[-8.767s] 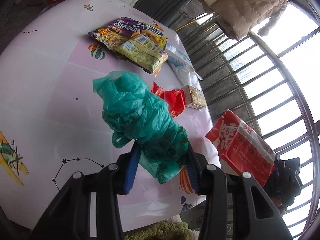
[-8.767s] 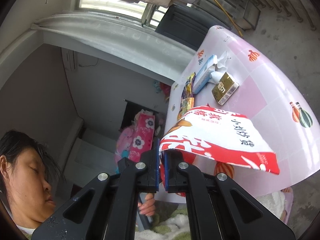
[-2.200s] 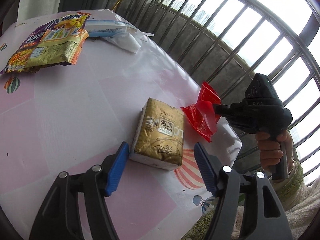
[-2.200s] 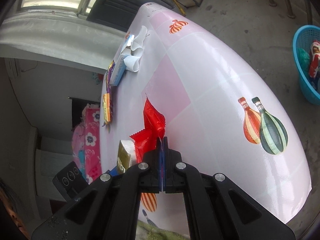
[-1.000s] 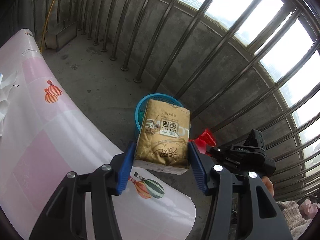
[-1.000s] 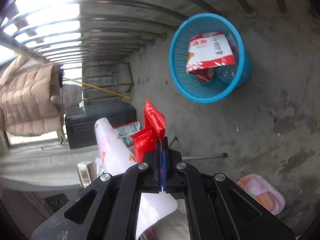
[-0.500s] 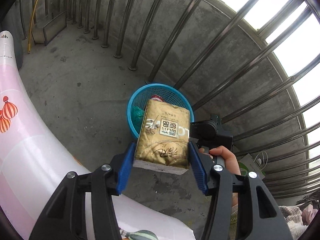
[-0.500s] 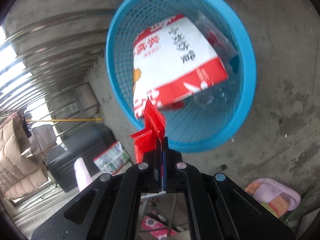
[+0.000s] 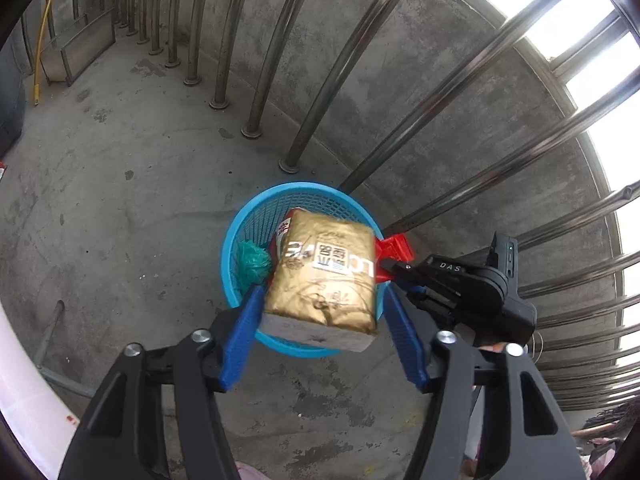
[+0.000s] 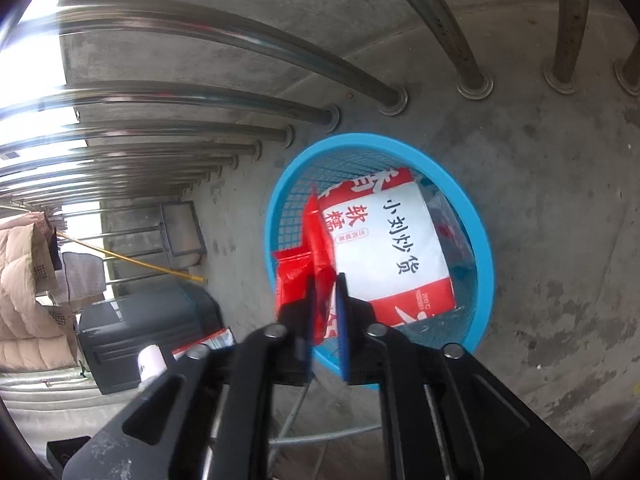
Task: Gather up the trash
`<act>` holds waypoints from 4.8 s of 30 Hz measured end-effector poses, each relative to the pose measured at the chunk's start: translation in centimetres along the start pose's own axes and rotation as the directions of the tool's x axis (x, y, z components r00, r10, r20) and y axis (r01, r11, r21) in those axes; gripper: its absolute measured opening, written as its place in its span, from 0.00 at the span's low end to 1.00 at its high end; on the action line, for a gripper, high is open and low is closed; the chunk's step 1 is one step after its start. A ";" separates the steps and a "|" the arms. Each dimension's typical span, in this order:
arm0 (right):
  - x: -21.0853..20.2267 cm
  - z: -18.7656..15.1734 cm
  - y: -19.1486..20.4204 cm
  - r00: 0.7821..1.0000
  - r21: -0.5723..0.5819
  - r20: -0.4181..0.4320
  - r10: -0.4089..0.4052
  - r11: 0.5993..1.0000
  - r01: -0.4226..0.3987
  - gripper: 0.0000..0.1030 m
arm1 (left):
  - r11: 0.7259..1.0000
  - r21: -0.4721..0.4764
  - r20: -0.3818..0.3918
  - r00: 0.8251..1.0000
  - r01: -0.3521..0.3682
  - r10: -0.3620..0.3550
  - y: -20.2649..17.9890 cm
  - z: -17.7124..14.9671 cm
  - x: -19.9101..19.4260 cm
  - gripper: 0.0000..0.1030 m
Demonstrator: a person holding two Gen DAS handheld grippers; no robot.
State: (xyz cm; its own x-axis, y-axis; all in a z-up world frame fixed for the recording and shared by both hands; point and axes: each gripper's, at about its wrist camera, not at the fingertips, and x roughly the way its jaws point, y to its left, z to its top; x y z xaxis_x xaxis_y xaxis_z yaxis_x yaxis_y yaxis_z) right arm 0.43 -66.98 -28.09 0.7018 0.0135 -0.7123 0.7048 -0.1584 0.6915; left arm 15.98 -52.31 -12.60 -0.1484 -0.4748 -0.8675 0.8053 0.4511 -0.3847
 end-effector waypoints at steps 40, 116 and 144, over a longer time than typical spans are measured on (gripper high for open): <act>-7.3 -20.3 22.1 0.990 -0.793 -0.086 0.108 0.594 -0.134 0.51 | 0.921 -0.376 0.658 0.670 -0.102 0.343 16.0 -22.6 -37.2 0.76; -7.8 -45.0 20.2 0.933 -0.935 -0.348 -0.093 0.114 -0.337 0.51 | 0.777 -0.629 0.537 0.742 0.035 0.402 18.0 -50.1 -36.2 0.49; -2.0 -56.0 17.4 0.751 -0.807 -0.570 -0.335 0.057 -0.587 0.01 | 0.767 -0.585 0.641 0.730 0.265 0.237 20.5 -50.5 -34.9 0.36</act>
State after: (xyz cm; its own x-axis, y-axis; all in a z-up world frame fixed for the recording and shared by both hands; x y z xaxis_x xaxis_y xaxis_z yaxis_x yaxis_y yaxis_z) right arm 17.05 -14.48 -7.88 0.3500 0.6256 -0.6973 -0.2884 0.7801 0.5551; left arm 8.73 11.63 -6.17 0.4505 -0.7241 -0.5222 0.2427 0.6622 -0.7089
